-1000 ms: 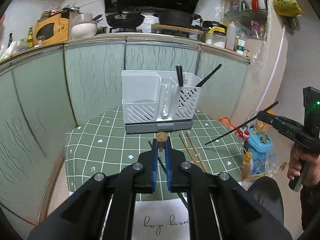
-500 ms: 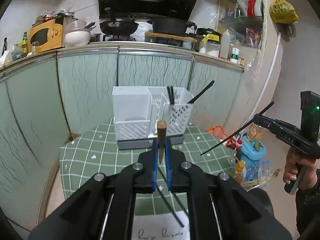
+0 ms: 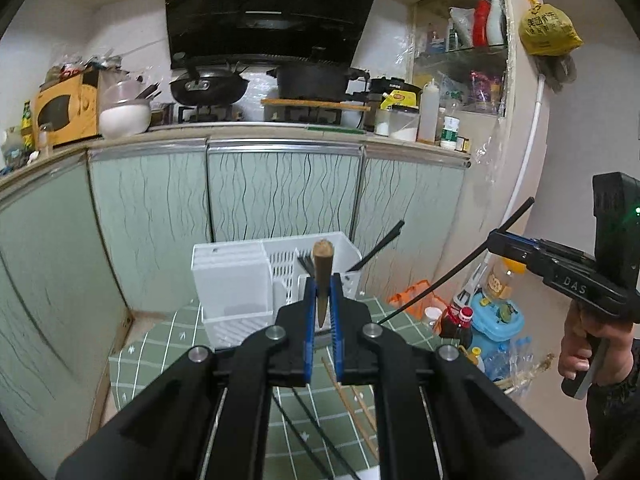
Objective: Organize utensils
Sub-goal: 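Lift both held wooden chopsticks and carry them over the white utensil holder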
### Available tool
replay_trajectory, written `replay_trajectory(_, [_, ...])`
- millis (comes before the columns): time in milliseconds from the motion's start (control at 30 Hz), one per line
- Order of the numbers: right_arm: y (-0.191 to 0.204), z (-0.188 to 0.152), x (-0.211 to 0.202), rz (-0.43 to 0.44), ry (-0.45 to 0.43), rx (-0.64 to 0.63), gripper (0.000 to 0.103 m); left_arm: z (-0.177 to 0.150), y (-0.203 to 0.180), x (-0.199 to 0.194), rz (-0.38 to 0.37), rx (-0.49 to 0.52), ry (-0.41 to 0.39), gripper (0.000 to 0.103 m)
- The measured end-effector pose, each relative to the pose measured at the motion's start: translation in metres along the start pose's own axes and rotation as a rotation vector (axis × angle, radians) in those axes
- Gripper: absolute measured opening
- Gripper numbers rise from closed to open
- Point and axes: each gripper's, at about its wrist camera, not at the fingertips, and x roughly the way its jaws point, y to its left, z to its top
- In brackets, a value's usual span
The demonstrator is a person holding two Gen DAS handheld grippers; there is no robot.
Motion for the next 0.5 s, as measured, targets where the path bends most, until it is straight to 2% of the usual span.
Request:
replay_trajectory(267, [0.002,0.034,0.019,0.011,-0.038,-0.01,0.006,0.035,-0.004,0.022,-0.03,0.004,-0.015,0.008])
replay_trajectory(500, [-0.01,0.054,0.042,0.003,-0.054,0.003,0.006,0.06,0.008,0.047,-0.048,-0.032,-0.026,0.008])
